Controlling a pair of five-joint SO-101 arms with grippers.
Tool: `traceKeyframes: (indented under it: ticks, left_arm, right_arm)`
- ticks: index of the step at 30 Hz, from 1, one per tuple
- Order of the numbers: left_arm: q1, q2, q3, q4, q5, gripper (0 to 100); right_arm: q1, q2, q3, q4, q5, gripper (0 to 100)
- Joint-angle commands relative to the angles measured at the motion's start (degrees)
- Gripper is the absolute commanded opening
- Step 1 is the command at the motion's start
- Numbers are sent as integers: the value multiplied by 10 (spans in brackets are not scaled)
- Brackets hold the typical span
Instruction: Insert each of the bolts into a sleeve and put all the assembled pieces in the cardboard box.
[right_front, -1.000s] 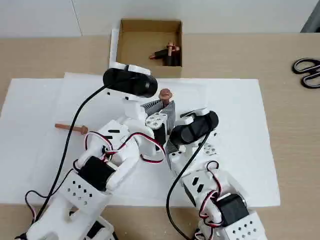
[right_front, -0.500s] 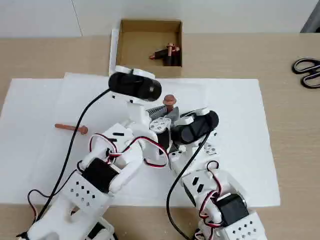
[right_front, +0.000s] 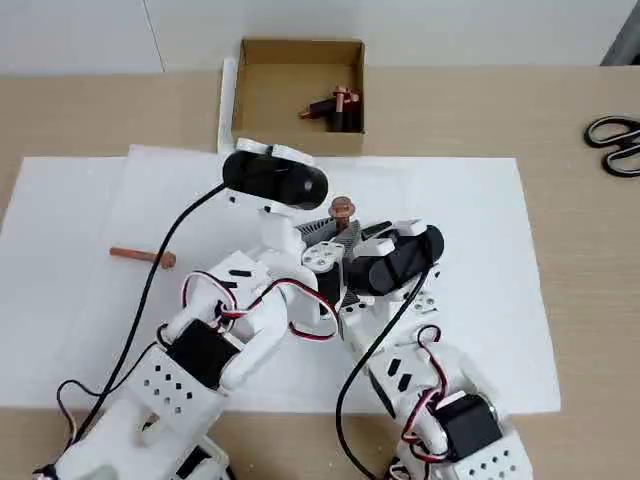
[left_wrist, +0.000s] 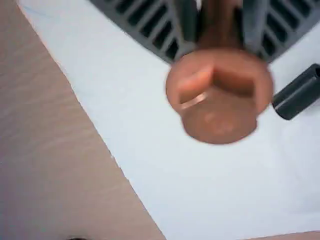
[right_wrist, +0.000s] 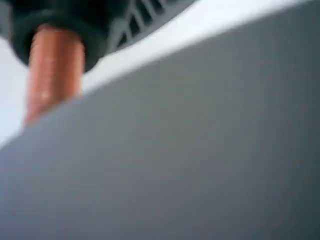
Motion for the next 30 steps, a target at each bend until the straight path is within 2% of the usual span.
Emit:
traceKeyframes:
  ticks: [1,4,13,23,30]
  left_arm:
    - [-1,-13,-1,-13,0,6]
    - [-2,-13,-1,-11,-3,6]
    - [1,-13,-5,32,-77,6]
    - [2,-16,-5,65,-83,6]
    - [33,-14,-5,82,-83,8]
  right_arm:
    - [-3,-13,-7,-13,-6,4]
    - [-3,-14,-7,-13,-6,4]
    - [-3,-15,-7,-13,-6,4]
    - [-3,-15,-7,-11,-6,4]
    - [-3,-15,-7,-10,-5,4]
